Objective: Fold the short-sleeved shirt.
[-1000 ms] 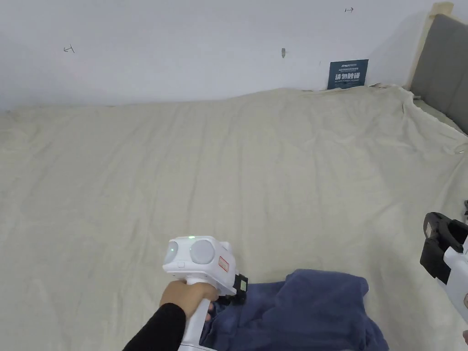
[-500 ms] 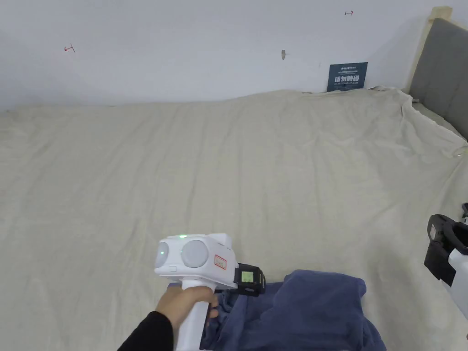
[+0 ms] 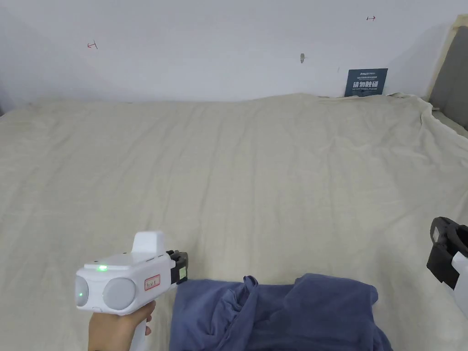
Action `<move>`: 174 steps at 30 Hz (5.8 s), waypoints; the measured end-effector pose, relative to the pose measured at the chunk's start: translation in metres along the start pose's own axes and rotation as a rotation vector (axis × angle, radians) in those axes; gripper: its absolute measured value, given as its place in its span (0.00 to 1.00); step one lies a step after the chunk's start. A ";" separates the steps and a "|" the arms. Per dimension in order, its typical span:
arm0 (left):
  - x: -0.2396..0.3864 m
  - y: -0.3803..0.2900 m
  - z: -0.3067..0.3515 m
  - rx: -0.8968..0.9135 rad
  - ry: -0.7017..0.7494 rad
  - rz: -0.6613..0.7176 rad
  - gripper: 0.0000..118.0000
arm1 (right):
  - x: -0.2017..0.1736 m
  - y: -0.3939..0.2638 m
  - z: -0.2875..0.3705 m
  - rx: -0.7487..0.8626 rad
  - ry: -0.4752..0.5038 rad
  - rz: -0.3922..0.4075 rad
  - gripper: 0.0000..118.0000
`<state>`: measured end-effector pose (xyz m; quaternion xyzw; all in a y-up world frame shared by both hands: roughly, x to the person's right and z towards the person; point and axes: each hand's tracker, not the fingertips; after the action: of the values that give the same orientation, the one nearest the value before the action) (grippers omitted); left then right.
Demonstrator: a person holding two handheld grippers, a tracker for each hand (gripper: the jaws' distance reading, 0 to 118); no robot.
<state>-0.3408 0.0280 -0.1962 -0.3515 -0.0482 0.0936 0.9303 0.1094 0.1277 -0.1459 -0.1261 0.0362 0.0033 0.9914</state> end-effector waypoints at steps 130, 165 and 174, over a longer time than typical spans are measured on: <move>-0.007 0.048 0.021 -0.332 -0.163 0.081 0.05 | -0.001 -0.008 -0.014 -0.054 0.039 0.012 0.00; 0.154 0.007 -0.067 -0.296 -0.247 -0.023 0.82 | 0.024 -0.015 0.002 -0.060 -0.008 -0.001 0.00; 0.092 0.004 -0.024 0.036 -0.069 -0.085 0.40 | 0.025 -0.011 0.002 -0.038 0.004 0.002 0.00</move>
<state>-0.2474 0.0349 -0.2148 -0.3288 -0.0935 0.0670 0.9374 0.1348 0.1179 -0.1432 -0.1449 0.0382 0.0046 0.9887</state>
